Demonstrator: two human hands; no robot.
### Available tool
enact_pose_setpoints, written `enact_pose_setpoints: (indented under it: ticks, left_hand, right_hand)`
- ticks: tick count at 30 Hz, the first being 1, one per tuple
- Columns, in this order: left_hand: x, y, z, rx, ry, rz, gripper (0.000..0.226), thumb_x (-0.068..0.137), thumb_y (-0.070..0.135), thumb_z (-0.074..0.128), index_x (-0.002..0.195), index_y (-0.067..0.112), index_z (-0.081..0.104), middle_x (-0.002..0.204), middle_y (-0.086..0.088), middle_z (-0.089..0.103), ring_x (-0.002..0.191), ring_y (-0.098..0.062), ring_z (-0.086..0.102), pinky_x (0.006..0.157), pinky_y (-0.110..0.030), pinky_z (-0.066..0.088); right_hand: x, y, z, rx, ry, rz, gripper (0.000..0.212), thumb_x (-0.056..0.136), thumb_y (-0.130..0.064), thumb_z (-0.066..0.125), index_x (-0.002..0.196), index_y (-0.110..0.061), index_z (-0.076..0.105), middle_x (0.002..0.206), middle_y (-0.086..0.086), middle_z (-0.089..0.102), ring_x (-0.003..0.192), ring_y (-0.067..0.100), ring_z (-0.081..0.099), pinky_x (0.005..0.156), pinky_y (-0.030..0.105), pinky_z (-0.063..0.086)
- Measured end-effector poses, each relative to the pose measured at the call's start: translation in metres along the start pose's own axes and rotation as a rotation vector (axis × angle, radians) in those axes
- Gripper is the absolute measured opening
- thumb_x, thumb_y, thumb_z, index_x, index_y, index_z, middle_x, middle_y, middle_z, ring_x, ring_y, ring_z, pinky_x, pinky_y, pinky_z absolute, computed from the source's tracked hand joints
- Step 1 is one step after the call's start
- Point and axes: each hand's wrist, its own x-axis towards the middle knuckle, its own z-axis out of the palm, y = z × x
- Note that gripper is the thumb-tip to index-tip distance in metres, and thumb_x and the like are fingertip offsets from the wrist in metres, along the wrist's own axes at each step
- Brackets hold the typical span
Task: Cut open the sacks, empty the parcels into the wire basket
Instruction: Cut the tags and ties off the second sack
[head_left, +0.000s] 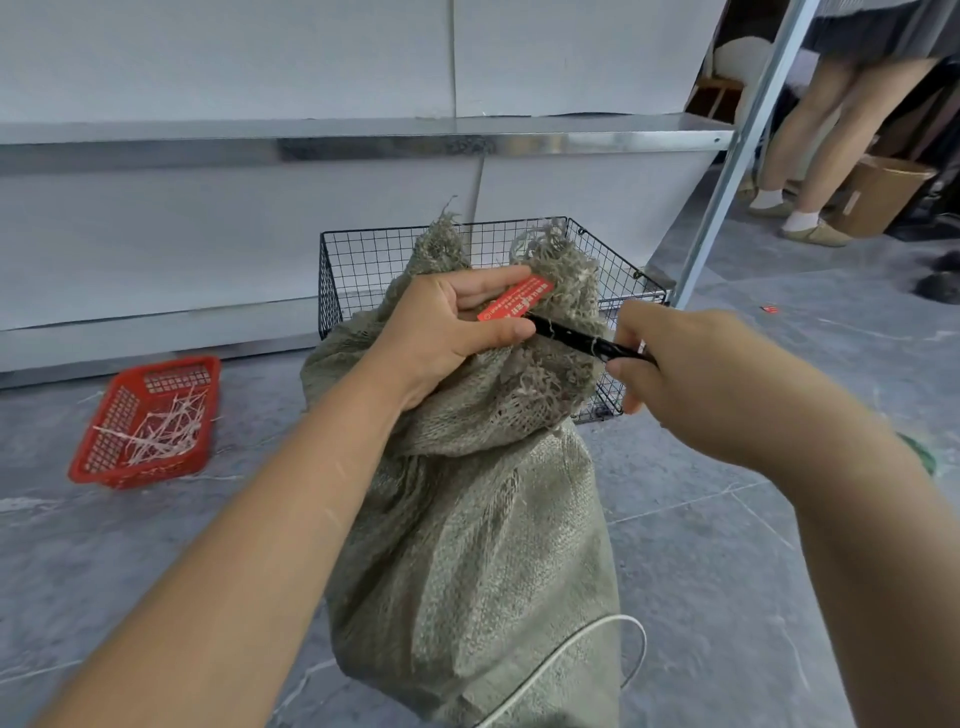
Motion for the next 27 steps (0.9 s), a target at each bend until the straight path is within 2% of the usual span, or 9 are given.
enact_pose_setpoints:
  ticks: [1, 3, 5, 8, 11, 14, 17, 24, 27]
  left_hand:
    - [0.000, 0.000, 0.002, -0.006, -0.001, -0.001, 0.059, 0.065, 0.000, 0.073, 0.121, 0.013, 0.058, 0.118, -0.007, 0.064, 0.108, -0.014, 0.062, 0.099, -0.029, 0.047]
    - [-0.001, 0.000, 0.003, -0.011, 0.002, -0.001, 0.057, 0.063, 0.003, 0.074, 0.118, 0.012, 0.061, 0.110, -0.005, 0.067, 0.101, -0.014, 0.064, 0.098, -0.030, 0.048]
    - [0.000, 0.000, 0.001, -0.006, 0.009, 0.001, 0.047, 0.065, 0.002, 0.074, 0.109, 0.015, 0.065, 0.096, 0.001, 0.070, 0.088, -0.008, 0.065, 0.092, -0.024, 0.051]
    - [0.001, -0.002, 0.000, -0.063, 0.002, -0.015, 0.026, 0.070, -0.004, 0.070, 0.086, 0.017, 0.067, 0.067, 0.012, 0.071, 0.065, 0.002, 0.063, 0.073, -0.011, 0.052]
    - [0.000, -0.002, 0.005, -0.043, -0.002, -0.022, 0.015, 0.075, -0.001, 0.067, 0.070, 0.012, 0.062, 0.052, 0.011, 0.067, 0.051, 0.003, 0.060, 0.058, -0.009, 0.050]
    - [0.001, -0.001, 0.009, -0.022, 0.024, -0.004, 0.018, 0.079, 0.004, 0.065, 0.064, 0.010, 0.059, 0.047, 0.012, 0.065, 0.046, 0.006, 0.057, 0.053, -0.007, 0.047]
    - [0.004, 0.000, 0.010, -0.019, 0.038, 0.004, 0.021, 0.080, 0.005, 0.065, 0.061, 0.011, 0.058, 0.046, 0.012, 0.064, 0.045, 0.007, 0.055, 0.052, -0.006, 0.045]
    - [0.007, 0.003, 0.003, -0.047, 0.024, -0.009, 0.020, 0.084, 0.004, 0.059, 0.065, 0.010, 0.056, 0.044, 0.012, 0.063, 0.044, 0.006, 0.056, 0.052, -0.005, 0.044]
    - [0.008, 0.004, 0.005, -0.130, 0.049, -0.030, 0.017, 0.086, 0.004, 0.056, 0.071, 0.012, 0.057, 0.044, 0.011, 0.062, 0.043, 0.006, 0.056, 0.050, -0.006, 0.045]
  right_hand:
    - [0.002, 0.001, 0.002, 0.014, 0.013, -0.013, 0.013, 0.096, -0.027, 0.044, 0.086, -0.018, 0.041, 0.091, 0.008, 0.067, 0.077, 0.029, 0.059, 0.075, 0.042, 0.051]
    - [0.006, 0.003, 0.003, 0.070, 0.036, -0.057, 0.014, 0.096, -0.026, 0.044, 0.084, -0.018, 0.042, 0.087, 0.007, 0.068, 0.073, 0.028, 0.060, 0.073, 0.041, 0.052]
    - [0.009, 0.008, 0.002, 0.185, 0.034, -0.106, 0.018, 0.095, -0.024, 0.046, 0.078, -0.020, 0.043, 0.074, -0.005, 0.069, 0.064, 0.022, 0.061, 0.064, 0.035, 0.051]
    - [0.014, 0.018, 0.007, 0.381, 0.020, -0.170, 0.019, 0.095, -0.018, 0.047, 0.076, -0.018, 0.047, 0.053, -0.018, 0.064, 0.044, 0.007, 0.050, 0.050, 0.028, 0.045]
    - [0.021, 0.026, 0.020, 0.639, 0.037, -0.178, 0.018, 0.095, -0.012, 0.048, 0.077, -0.013, 0.047, 0.055, -0.005, 0.065, 0.044, 0.012, 0.048, 0.042, 0.023, 0.043]
    - [0.024, 0.029, 0.028, 0.782, 0.056, -0.160, 0.018, 0.095, -0.009, 0.048, 0.076, -0.012, 0.046, 0.055, 0.000, 0.063, 0.047, 0.019, 0.046, 0.040, 0.023, 0.041]
    - [0.024, 0.027, 0.032, 0.897, 0.089, -0.150, 0.020, 0.095, -0.006, 0.047, 0.075, -0.012, 0.047, 0.053, 0.000, 0.062, 0.043, 0.017, 0.045, 0.039, 0.023, 0.039]
    - [0.019, 0.011, 0.049, 1.290, 0.031, -0.107, 0.021, 0.095, -0.004, 0.044, 0.075, -0.009, 0.047, 0.054, 0.003, 0.059, 0.040, 0.015, 0.043, 0.039, 0.023, 0.035]
    - [0.015, -0.001, 0.056, 1.335, 0.108, -0.094, 0.021, 0.095, -0.005, 0.044, 0.075, -0.010, 0.048, 0.053, 0.000, 0.059, 0.039, 0.014, 0.043, 0.039, 0.023, 0.035]
